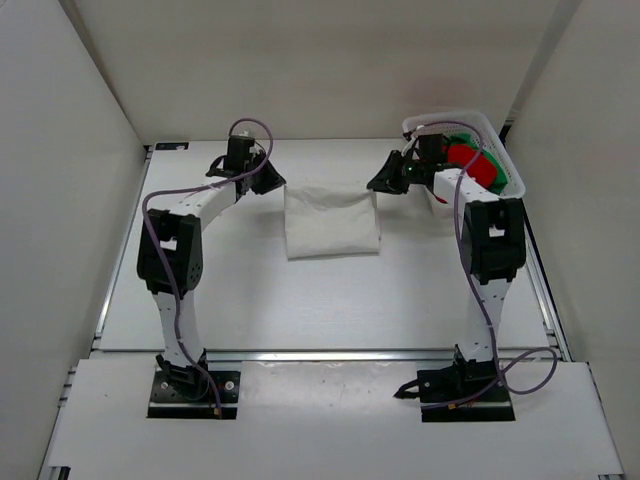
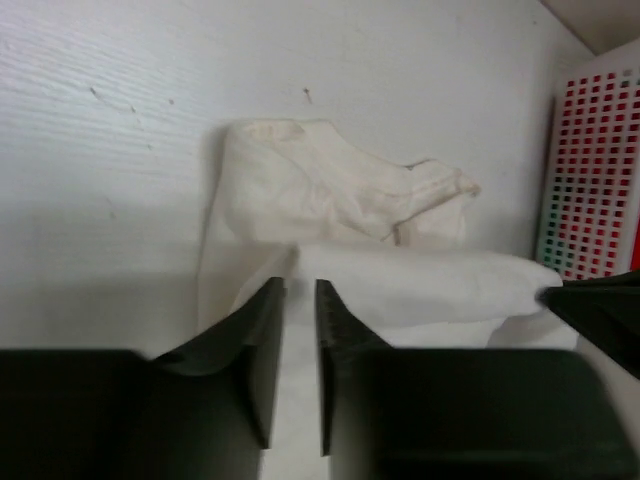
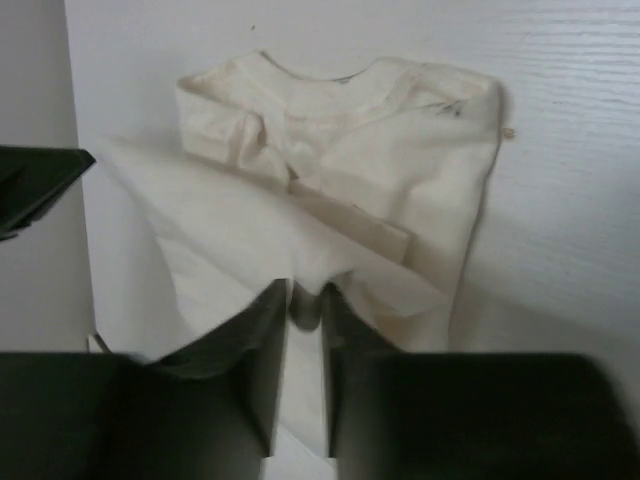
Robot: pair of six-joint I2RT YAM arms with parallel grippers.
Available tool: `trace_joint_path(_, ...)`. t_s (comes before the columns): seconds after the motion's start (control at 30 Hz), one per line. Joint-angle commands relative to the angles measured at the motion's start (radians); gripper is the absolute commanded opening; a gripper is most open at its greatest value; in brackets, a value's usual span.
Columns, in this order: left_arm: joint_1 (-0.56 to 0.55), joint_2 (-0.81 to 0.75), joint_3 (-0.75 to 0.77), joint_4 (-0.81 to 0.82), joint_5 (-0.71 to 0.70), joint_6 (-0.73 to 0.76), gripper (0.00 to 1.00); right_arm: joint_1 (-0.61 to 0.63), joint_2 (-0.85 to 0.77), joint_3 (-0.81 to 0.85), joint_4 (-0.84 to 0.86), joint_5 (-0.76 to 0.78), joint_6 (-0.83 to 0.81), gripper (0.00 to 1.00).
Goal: Fold and stack the t-shirts
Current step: Fold the long partially folded tshirt into a neat square, then put the neatly folded tshirt into the corner of the board with the left arm
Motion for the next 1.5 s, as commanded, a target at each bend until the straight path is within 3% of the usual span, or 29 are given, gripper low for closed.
trace_joint_path(0.0,0.059,0.011,0.045,0.074,0.036,-0.078,0.37,-0.006,0.033,0.136,-0.04,0.003,-0.023,0.28)
trace_joint_path(0.07,0.071,-0.01,0.02,0.121,0.041,-0.1,0.55,0.006,0.015,0.162,-0.064,0.047,-0.052,0.4)
trace_joint_path(0.1,0.073,-0.039,-0.003,0.135,0.03,-0.103,0.57,0.007,-0.009,0.159,-0.084,0.074,-0.075,0.43)
trace_joint_path(0.17,0.06,-0.084,-0.029,0.163,0.01,-0.082,0.58,0.027,-0.054,0.142,-0.104,0.134,-0.106,0.51)
trace_joint_path(0.27,0.016,-0.131,-0.092,0.169,0.009,-0.034,0.55,0.058,-0.144,0.034,-0.071,0.176,-0.121,0.5)
trace_joint_path(0.33,-0.013,-0.17,-0.171,0.168,0.003,-0.014,0.56,0.079,-0.233,-0.121,0.007,0.171,-0.108,0.4)
trace_joint_path(0.4,-0.029,-0.206,-0.278,0.223,0.012,-0.01,0.6,0.116,-0.31,-0.266,0.104,0.182,-0.068,0.06)
trace_joint_path(0.43,-0.023,-0.228,-0.352,0.224,0.025,-0.005,0.61,0.127,-0.365,-0.374,0.177,0.184,-0.043,0.01)
trace_joint_path(0.57,-0.004,-0.268,-0.53,0.345,0.088,-0.017,0.68,0.179,-0.531,-0.649,0.324,0.2,-0.026,0.0)
trace_joint_path(0.63,-0.001,-0.251,-0.576,0.355,0.117,0.003,0.72,0.213,-0.607,-0.725,0.328,0.208,-0.035,0.08)
trace_joint_path(0.7,0.002,-0.221,-0.593,0.393,0.167,0.01,0.77,0.233,-0.675,-0.796,0.329,0.21,-0.043,0.3)
trace_joint_path(0.8,-0.016,-0.138,-0.569,0.413,0.231,0.019,0.79,0.251,-0.747,-0.901,0.355,0.193,-0.039,0.45)
trace_joint_path(0.87,-0.036,-0.069,-0.514,0.407,0.237,0.024,0.78,0.25,-0.787,-0.959,0.367,0.182,-0.025,0.48)
trace_joint_path(0.9,-0.052,-0.049,-0.497,0.404,0.233,0.026,0.76,0.253,-0.79,-0.965,0.373,0.171,-0.023,0.48)
trace_joint_path(0.97,-0.061,0.023,-0.434,0.402,0.239,0.01,0.63,0.265,-0.81,-0.997,0.387,0.173,-0.016,0.49)
trace_joint_path(1.03,-0.066,0.06,-0.388,0.404,0.24,-0.013,0.39,0.282,-0.816,-1.008,0.39,0.171,-0.006,0.48)
trace_joint_path(1.17,-0.09,0.124,-0.256,0.395,0.211,-0.048,0.06,0.277,-0.819,-1.03,0.388,0.15,-0.006,0.46)
trace_joint_path(1.23,-0.084,0.126,-0.198,0.367,0.2,-0.062,0.0,0.288,-0.826,-1.053,0.401,0.151,-0.002,0.46)
trace_joint_path(1.37,-0.003,0.047,-0.155,0.329,0.155,-0.057,0.0,0.306,-0.832,-1.095,0.411,0.147,0.011,0.46)
trace_joint_path(1.47,0.176,-0.049,-0.25,0.364,0.141,-0.085,0.0,0.306,-0.832,-1.117,0.424,0.121,0.008,0.45)
